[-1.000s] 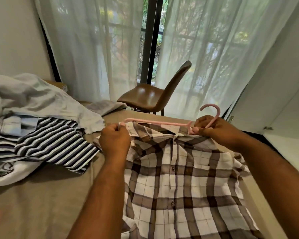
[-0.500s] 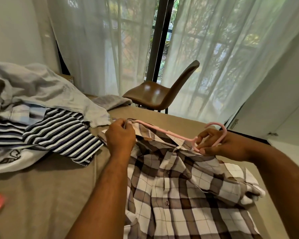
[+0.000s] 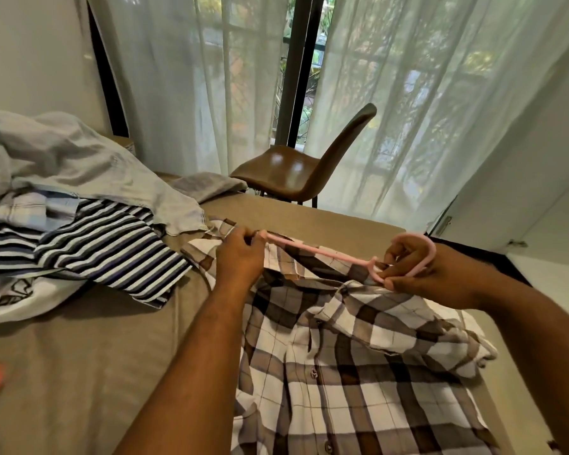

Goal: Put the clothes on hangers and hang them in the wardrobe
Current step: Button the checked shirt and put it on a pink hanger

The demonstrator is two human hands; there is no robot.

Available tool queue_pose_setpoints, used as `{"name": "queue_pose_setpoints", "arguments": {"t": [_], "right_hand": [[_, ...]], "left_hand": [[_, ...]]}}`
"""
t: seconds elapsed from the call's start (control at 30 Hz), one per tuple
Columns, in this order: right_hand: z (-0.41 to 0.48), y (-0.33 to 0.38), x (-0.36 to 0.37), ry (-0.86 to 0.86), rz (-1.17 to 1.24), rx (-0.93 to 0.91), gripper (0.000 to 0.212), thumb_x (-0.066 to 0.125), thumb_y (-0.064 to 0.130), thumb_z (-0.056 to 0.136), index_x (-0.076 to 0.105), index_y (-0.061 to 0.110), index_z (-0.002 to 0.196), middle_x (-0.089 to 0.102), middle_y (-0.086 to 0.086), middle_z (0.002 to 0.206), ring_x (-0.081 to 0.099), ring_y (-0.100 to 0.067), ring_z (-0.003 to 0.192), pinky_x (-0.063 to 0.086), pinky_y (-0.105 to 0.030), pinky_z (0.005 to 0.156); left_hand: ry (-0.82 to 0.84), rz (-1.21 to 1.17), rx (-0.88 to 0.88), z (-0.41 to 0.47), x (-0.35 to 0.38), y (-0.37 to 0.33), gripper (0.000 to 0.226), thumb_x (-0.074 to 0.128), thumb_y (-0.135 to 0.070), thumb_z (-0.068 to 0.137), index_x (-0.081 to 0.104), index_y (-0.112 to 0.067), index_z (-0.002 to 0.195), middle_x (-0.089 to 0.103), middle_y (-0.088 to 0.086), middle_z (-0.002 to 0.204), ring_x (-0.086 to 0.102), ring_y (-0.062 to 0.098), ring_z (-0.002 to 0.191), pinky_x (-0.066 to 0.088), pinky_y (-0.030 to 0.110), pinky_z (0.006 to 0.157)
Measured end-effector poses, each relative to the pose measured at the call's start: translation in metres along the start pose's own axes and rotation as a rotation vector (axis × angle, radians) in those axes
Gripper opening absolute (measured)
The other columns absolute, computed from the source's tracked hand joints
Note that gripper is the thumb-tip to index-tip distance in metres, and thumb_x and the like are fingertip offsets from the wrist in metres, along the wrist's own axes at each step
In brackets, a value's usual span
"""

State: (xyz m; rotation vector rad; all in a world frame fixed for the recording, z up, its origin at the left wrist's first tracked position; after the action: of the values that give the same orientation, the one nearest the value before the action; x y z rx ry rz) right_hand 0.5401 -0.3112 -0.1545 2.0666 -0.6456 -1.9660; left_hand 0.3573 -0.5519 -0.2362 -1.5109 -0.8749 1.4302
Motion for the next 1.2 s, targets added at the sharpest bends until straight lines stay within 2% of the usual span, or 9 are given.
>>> {"name": "queue_pose_setpoints", "arguments": {"t": [0.17,0.3,0.4,0.5,0.6,0.73,0.93,1.1,1.2], "right_hand": [[0.003,-0.003,0.007,0.042,-0.030,0.104,0.019,0.078,0.034,0.086,0.075,0.030,0.105,0.067,0.013,0.105,0.062,-0.007,0.100,0.049,-0.026,0.086],[0.013,0.007,0.017,-0.115,-0.121,0.063,0.026,0.077,0.034,0.086,0.069,0.027,0.111,0.066,0.005,0.106,0.062,-0.015,0.095,0.053,-0.039,0.089],[0.004,0.001,0.004,-0.259,0.139,0.084,0.006,0.073,0.036,0.090,0.077,0.032,0.091,0.069,0.010,0.106,0.066,-0.009,0.091,0.054,-0.034,0.085],[-0.004,-0.006,-0.013,-0.415,0.210,0.100,0.016,0.074,0.046,0.087,0.069,0.035,0.097,0.069,0.008,0.100,0.068,-0.007,0.089,0.056,-0.036,0.082],[-0.010,0.007,-0.029,-0.477,0.021,0.128,0.037,0.068,0.061,0.080,0.072,0.026,0.089,0.069,0.014,0.077,0.063,0.000,0.067,0.046,-0.021,0.059],[-0.015,0.037,-0.048,-0.509,0.175,0.029,0.038,0.061,0.059,0.080,0.075,0.025,0.071,0.062,0.024,0.052,0.058,0.005,0.051,0.038,-0.010,0.050],[-0.023,0.070,-0.068,-0.583,0.222,-0.100,0.047,0.056,0.065,0.082,0.071,0.024,0.064,0.068,0.008,0.063,0.062,-0.010,0.062,0.041,-0.009,0.054],[-0.027,0.081,-0.060,-0.484,0.293,-0.145,0.028,0.061,0.057,0.078,0.071,0.030,0.075,0.069,0.019,0.067,0.064,0.000,0.066,0.046,-0.012,0.062],[-0.031,0.062,-0.054,-0.509,0.105,-0.028,0.040,0.073,0.065,0.072,0.064,0.039,0.101,0.064,0.013,0.088,0.060,-0.009,0.079,0.049,-0.025,0.065]], "left_hand": [[-0.390,0.025,0.329,-0.023,-0.050,-0.054,0.005,0.061,-0.017,0.098,0.064,-0.013,0.100,0.062,0.005,0.100,0.051,0.015,0.088,0.042,0.029,0.072],[-0.121,0.096,0.452,-0.040,-0.014,-0.100,0.006,0.063,-0.024,0.098,0.064,-0.019,0.099,0.063,-0.002,0.097,0.055,0.011,0.086,0.035,0.018,0.066],[0.166,0.137,0.344,-0.036,0.013,-0.086,0.011,0.067,-0.034,0.096,0.070,-0.025,0.100,0.068,-0.008,0.095,0.060,0.008,0.083,0.040,0.021,0.067],[0.480,0.004,0.355,-0.045,0.025,-0.090,0.011,0.071,-0.040,0.091,0.073,-0.031,0.096,0.072,-0.007,0.095,0.067,0.012,0.091,0.054,0.029,0.070],[0.486,-0.078,0.492,-0.060,0.010,-0.120,0.011,0.071,-0.042,0.090,0.074,-0.033,0.095,0.074,-0.007,0.092,0.069,0.013,0.089,0.058,0.039,0.080],[0.504,-0.012,0.529,-0.076,-0.003,-0.143,0.028,0.065,-0.061,0.080,0.073,-0.036,0.090,0.071,-0.015,0.088,0.065,0.004,0.083,0.052,0.028,0.070],[0.339,0.544,0.750,-0.093,0.014,-0.159,0.083,0.068,-0.078,0.068,0.036,-0.054,0.140,0.040,-0.015,0.151,0.035,0.015,0.140,0.027,0.054,0.115],[0.166,0.332,0.846,-0.104,0.024,-0.171,0.022,0.064,-0.051,0.092,0.062,-0.043,0.112,0.062,-0.017,0.110,0.055,0.008,0.108,0.031,0.047,0.105],[0.083,0.269,0.793,-0.096,0.019,-0.163,0.021,0.059,-0.053,0.094,0.071,-0.037,0.100,0.066,-0.014,0.088,0.061,0.009,0.084,0.048,0.047,0.091]]}}
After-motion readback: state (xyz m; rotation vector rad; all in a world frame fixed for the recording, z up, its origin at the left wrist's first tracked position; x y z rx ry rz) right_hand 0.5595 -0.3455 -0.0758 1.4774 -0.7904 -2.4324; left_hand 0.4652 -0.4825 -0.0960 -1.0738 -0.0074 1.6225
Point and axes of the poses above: each hand's wrist, its own z-axis towards the middle knuckle, its own x-axis out of the palm, y = z × x, the point moved 9 cm from there along z, towards the middle knuckle
